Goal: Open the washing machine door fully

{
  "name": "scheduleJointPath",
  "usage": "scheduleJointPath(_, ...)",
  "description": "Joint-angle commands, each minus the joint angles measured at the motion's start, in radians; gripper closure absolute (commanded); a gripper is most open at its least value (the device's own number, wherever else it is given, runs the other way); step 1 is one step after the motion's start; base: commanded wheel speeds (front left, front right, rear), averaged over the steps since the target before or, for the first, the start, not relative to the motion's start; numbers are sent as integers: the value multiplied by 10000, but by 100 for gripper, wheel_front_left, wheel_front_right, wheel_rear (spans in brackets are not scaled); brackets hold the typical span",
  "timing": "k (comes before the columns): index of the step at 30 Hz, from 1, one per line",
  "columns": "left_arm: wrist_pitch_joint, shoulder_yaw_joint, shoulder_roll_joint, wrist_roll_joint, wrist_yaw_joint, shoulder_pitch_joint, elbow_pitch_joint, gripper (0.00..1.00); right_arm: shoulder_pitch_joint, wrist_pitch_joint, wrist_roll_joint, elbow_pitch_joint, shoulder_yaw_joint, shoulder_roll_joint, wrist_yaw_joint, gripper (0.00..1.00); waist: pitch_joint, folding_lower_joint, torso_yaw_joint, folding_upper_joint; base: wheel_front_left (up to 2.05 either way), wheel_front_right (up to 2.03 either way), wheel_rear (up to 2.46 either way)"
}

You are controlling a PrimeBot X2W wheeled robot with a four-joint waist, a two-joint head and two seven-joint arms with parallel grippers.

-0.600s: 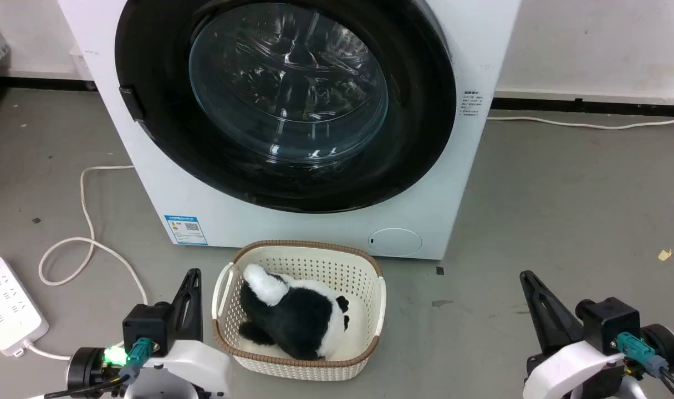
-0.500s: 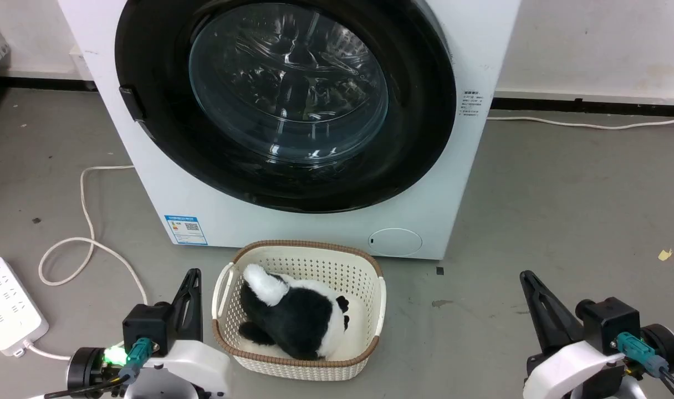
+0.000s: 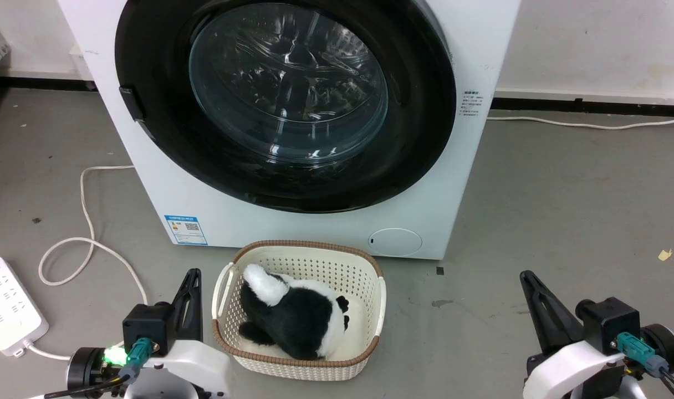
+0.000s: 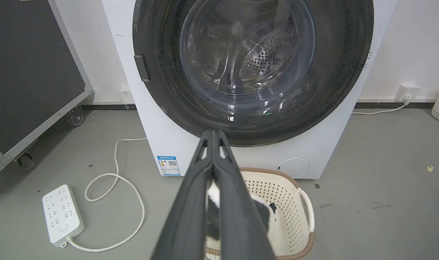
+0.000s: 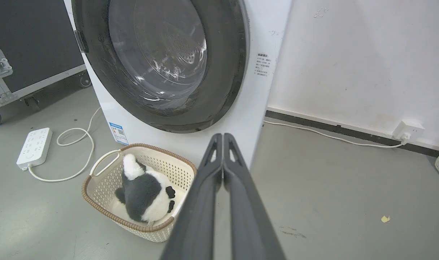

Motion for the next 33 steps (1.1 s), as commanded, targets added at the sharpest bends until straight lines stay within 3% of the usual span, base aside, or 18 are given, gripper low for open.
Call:
scheduleJointPath(1,1,-3,8,89,28,179,-35,100,88,14,-76,-43,-9,49,-15,100,0,0,0,0,0,0,0)
scheduleJointPath(33,1,-3,8,89,28,179,-35,100,88,14,-76,-43,-9,49,-15,100,0,0,0,0,0,0,0)
